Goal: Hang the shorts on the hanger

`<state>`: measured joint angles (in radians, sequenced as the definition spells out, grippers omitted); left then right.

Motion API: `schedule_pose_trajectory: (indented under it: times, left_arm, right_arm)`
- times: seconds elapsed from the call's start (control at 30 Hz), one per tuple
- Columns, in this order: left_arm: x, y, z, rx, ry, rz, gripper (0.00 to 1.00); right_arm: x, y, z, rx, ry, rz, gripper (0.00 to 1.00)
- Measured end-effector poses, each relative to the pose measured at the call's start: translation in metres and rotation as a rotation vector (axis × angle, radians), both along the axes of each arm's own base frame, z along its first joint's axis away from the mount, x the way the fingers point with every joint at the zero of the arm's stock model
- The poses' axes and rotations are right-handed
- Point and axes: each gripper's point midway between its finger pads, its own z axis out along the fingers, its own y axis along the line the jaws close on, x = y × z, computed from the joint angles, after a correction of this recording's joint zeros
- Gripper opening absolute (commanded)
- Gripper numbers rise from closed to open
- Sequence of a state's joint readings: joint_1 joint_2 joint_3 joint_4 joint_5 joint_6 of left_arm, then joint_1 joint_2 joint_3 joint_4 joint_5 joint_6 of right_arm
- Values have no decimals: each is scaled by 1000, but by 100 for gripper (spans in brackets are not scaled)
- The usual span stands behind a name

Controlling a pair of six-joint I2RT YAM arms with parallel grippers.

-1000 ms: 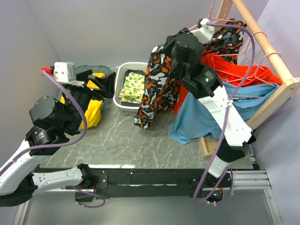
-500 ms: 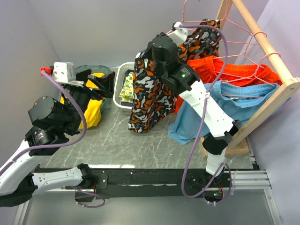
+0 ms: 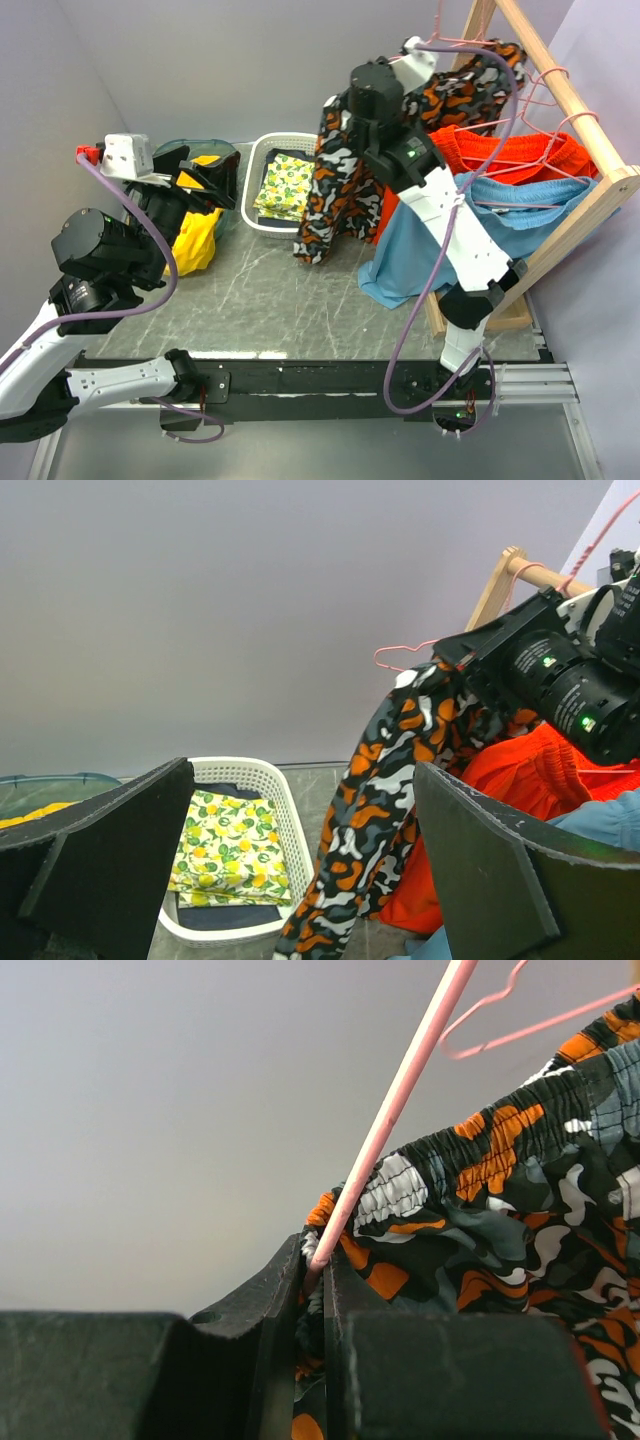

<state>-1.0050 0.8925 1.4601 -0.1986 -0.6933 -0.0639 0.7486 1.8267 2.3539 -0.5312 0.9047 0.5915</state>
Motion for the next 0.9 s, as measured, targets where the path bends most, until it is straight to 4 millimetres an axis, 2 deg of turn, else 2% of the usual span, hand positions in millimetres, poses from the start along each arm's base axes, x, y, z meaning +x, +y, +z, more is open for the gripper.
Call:
schedule_pose_trajectory:
  times: [0.2, 0.53, 0.9]
  left_arm:
    - [0, 0, 1, -5, -4, -2, 96]
    - [-1, -1, 2, -5, -7, -7, 97]
    - [-1, -2, 2, -2, -8, -11, 96]
  right_arm:
    - [13, -37, -2, 17, 8, -45, 0]
    - [34, -66, -10, 61, 36, -31, 0]
    - [44, -95, -18, 102, 61, -81, 0]
